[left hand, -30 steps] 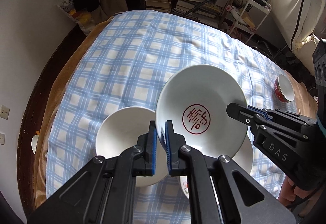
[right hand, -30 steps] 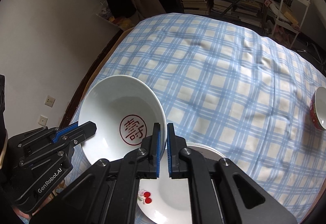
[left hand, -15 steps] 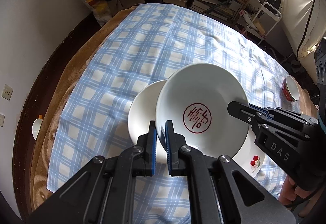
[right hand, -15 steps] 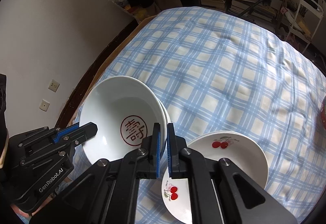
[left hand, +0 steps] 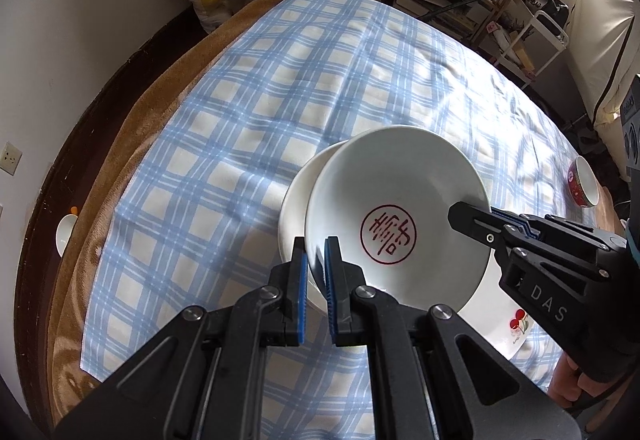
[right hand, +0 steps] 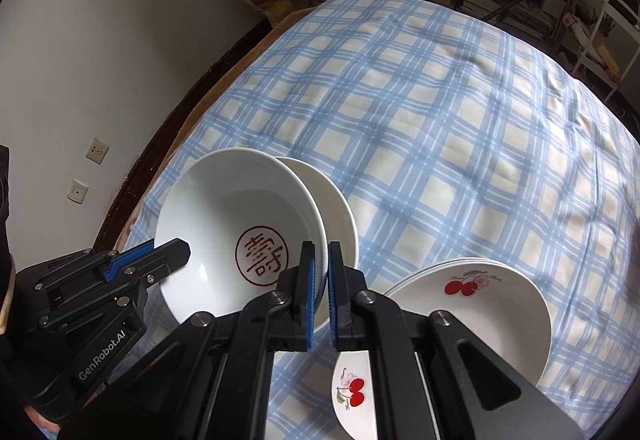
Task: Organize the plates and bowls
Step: 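Carry the red-character bowl with both grippers toward the white bowl stack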
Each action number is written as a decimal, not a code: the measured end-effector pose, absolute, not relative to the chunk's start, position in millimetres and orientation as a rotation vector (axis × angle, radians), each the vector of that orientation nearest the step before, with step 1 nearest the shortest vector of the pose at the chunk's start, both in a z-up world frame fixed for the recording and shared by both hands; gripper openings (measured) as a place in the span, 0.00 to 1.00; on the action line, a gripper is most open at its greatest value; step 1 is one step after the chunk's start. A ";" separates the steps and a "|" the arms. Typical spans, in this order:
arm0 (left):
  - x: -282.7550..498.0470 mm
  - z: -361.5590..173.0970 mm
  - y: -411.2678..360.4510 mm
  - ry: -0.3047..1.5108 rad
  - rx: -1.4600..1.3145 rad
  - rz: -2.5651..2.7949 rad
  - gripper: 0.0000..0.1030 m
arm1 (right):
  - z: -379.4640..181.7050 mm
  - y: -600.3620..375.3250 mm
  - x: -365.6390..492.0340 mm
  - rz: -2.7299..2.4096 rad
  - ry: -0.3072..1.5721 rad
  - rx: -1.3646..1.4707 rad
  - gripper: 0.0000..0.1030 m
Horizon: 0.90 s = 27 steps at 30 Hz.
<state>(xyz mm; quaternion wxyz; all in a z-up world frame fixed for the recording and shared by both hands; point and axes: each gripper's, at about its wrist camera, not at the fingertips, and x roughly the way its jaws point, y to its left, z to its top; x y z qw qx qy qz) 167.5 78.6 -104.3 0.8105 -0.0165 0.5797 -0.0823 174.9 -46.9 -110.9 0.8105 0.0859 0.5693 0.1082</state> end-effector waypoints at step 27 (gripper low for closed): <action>180.6 -129.4 74.9 1.289 -0.025 -0.170 0.08 | -129.3 -44.5 187.0 0.205 1.255 0.156 0.07</action>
